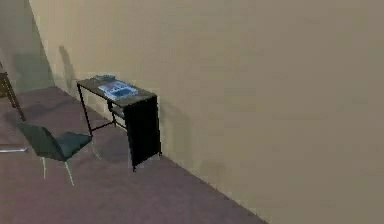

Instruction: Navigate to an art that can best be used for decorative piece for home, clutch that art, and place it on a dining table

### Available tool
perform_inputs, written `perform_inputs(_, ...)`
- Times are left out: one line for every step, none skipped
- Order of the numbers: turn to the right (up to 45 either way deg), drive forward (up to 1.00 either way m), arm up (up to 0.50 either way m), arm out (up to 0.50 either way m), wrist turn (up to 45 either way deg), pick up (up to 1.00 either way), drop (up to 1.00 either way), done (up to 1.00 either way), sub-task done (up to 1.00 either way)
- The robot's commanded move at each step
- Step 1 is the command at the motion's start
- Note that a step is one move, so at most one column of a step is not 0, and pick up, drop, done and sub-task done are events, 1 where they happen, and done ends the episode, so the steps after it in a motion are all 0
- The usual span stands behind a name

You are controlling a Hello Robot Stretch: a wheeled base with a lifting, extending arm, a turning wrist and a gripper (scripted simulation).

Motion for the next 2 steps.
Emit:
perform_inputs(45.0, 0.0, 0.0, 0.0, 0.0, 0.0, 0.0, 0.0, 0.0)
perform_inputs(45.0, 0.0, 0.0, 0.0, 0.0, 0.0, 0.0, 0.0, 0.0)
